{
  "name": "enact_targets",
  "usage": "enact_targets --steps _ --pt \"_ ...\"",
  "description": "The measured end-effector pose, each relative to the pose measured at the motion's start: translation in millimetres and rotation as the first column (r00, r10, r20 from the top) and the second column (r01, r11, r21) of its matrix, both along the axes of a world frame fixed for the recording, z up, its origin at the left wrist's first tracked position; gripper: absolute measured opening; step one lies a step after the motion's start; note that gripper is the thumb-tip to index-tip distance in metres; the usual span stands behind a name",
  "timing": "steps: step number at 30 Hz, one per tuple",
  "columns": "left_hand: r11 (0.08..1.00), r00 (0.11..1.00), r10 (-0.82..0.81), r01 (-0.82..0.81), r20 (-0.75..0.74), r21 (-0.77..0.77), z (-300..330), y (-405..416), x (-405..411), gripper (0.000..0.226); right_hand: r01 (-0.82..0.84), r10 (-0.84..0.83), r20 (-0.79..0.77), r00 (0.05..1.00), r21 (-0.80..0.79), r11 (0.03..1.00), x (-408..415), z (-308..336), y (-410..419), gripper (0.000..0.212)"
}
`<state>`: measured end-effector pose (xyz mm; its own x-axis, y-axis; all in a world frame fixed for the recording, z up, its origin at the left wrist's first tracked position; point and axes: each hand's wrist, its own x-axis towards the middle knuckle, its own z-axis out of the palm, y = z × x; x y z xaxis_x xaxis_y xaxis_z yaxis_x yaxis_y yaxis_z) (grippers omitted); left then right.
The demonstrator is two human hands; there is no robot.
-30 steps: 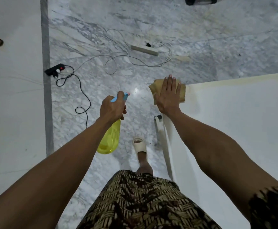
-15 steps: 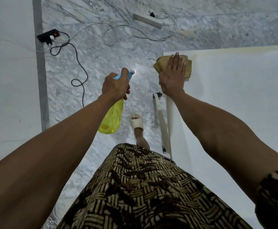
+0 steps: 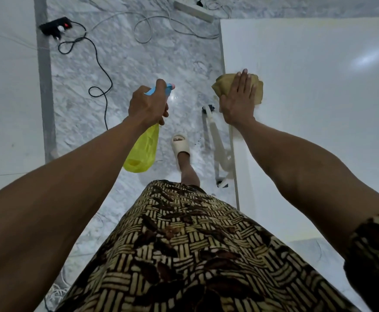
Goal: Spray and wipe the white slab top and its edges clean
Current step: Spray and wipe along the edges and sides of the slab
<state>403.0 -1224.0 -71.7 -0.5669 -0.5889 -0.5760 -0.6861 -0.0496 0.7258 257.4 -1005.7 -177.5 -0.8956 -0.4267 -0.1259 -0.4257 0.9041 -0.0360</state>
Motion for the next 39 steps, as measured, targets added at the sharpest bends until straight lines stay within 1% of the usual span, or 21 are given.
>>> enact_targets --steps 4,9,14,18,22,27,29,32,36,39 --pt "0.998 0.998 -0.060 0.060 -0.004 0.009 -4 29 51 0.067 0.003 -0.003 -0.002 1.000 0.002 1.000 47 2 29 0.077" --pt "0.990 0.991 -0.128 0.129 -0.026 0.063 -2 80 102 0.075 0.021 -0.022 0.012 1.000 0.081 0.996 99 3 62 0.075" --pt "0.971 0.976 -0.215 0.217 -0.028 0.097 2 126 146 0.070 0.008 -0.013 0.049 0.999 0.104 0.995 150 11 92 0.074" --pt "0.972 0.978 -0.210 0.211 -0.017 0.102 4 151 171 0.074 0.012 -0.016 0.045 0.999 0.098 0.995 191 12 116 0.074" --pt "0.969 0.973 -0.232 0.232 -0.006 0.087 2 169 192 0.069 0.005 -0.008 0.044 0.999 0.070 0.998 226 14 138 0.075" --pt "0.974 0.976 -0.219 0.219 -0.011 0.049 0 195 220 0.070 -0.007 0.006 0.012 1.000 0.091 0.996 269 15 163 0.077" --pt "0.976 0.976 -0.216 0.217 -0.015 0.035 0 209 235 0.072 -0.022 0.025 -0.037 0.999 0.092 0.996 285 9 175 0.075" --pt "0.980 0.980 -0.198 0.198 -0.027 0.030 1 234 256 0.076 -0.014 0.016 -0.033 0.999 0.053 0.999 315 7 194 0.071" --pt "0.986 0.987 -0.160 0.161 -0.029 0.033 -1 266 285 0.073 -0.059 0.060 -0.076 0.995 0.017 0.998 348 -4 220 0.065" --pt "0.991 0.991 -0.127 0.129 -0.041 0.047 1 290 305 0.067 -0.091 0.091 -0.053 0.994 -0.001 0.996 369 -8 236 0.059"
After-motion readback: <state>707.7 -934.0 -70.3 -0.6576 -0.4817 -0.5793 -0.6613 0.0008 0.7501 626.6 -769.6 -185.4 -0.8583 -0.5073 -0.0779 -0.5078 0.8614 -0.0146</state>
